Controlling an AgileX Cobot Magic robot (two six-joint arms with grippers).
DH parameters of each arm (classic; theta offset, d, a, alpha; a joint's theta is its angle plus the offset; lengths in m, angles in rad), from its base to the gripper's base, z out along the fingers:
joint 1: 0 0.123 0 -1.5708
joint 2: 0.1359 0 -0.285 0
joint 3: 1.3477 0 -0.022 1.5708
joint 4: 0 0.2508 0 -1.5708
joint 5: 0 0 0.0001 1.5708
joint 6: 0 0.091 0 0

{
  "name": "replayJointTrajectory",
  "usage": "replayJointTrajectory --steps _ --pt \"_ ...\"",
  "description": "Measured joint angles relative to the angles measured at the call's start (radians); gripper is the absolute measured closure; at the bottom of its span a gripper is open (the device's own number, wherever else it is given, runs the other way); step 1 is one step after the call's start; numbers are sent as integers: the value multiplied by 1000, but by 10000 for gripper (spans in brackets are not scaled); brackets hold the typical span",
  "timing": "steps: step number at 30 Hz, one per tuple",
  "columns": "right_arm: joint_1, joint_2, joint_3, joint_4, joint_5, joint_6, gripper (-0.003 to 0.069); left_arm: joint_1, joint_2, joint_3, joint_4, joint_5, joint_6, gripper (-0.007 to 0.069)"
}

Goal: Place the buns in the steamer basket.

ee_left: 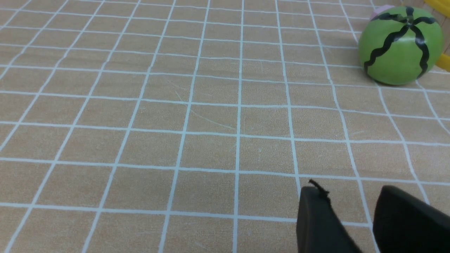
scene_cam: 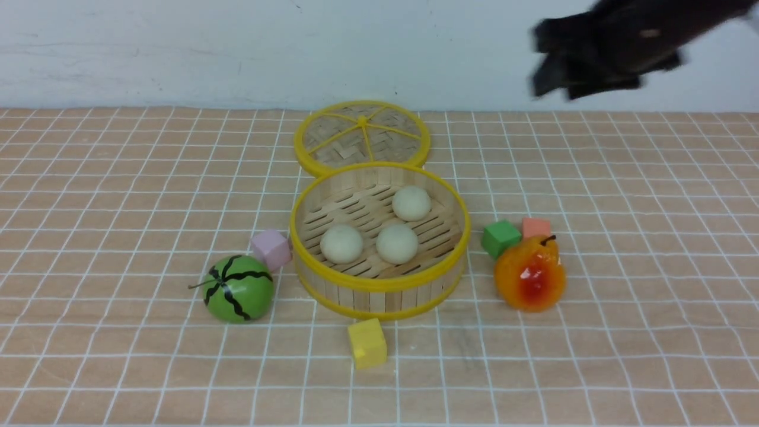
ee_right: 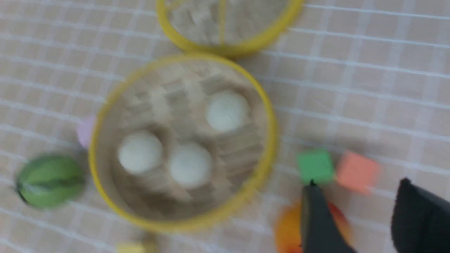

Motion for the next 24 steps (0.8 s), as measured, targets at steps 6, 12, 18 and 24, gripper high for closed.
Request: replayJointTrajectory --steps 6,12,18,24 --pt "0 -458 428 -226 -8 49 564 0 0 0 0 0 0 386" --pt "0 -962 877 -389 -159 224 679 0 0 0 0 0 0 386" --pt "0 -1179 1107 -416 -213 299 680 0 0 0 0 0 0 386" --pt "0 -1366 1196 -445 -370 322 678 0 0 0 0 0 0 386"
